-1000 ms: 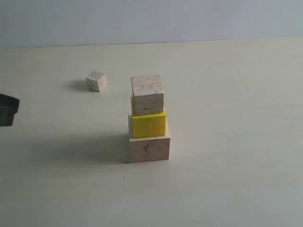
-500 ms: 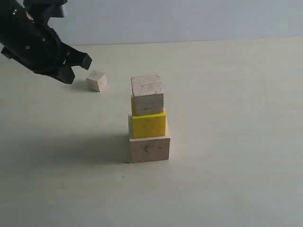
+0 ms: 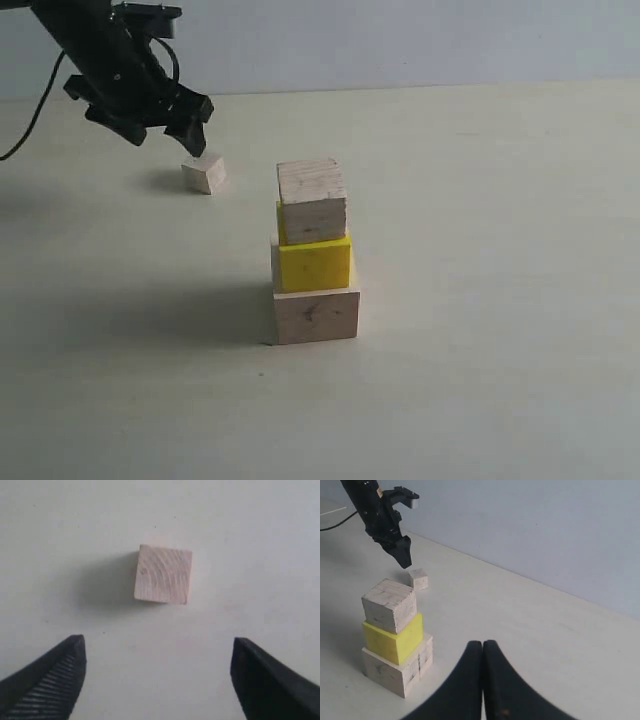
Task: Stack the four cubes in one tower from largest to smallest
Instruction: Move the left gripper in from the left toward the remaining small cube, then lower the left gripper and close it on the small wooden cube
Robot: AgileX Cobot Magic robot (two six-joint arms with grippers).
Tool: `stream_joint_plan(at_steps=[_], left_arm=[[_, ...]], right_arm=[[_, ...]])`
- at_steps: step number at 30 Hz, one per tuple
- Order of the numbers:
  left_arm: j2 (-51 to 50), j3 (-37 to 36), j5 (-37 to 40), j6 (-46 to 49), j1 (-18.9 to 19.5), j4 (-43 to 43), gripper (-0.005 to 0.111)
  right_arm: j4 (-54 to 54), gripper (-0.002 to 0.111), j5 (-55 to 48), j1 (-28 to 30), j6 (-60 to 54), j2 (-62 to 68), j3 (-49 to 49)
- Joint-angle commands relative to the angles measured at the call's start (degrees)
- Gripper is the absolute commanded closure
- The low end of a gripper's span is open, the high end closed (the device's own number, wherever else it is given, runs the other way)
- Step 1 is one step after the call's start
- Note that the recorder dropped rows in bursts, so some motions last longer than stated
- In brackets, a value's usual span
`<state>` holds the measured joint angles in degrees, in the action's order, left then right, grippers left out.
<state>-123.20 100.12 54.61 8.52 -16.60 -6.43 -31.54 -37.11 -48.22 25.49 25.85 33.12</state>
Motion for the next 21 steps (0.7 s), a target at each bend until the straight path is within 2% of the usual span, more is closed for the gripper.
stream_joint_plan(at_steps=[1, 4, 8, 21], left_arm=[[-5.98, 7.26, 1.65, 2.02, 0.11, -0.12, 0.030], [-11.15, 13.42, 4.71, 3.35, 0.11, -0.35, 0.030], [-15.24, 17.88, 5.67, 4.37, 0.11, -0.93, 0.030], [-18.53, 19.32, 5.03, 5.97, 0.11, -3.64, 0.033]], right_arm=[[-1.99, 0.108, 2.96, 0.03, 0.60, -0.40, -1.04], [-2.30, 0.108, 4.22, 0.03, 0.60, -0.40, -2.02], [-3.55, 0.108, 4.36, 0.03, 1.57, -0.40, -2.02], [-4.98, 0.108, 4.69, 0.03, 3.22, -0.40, -2.02]])
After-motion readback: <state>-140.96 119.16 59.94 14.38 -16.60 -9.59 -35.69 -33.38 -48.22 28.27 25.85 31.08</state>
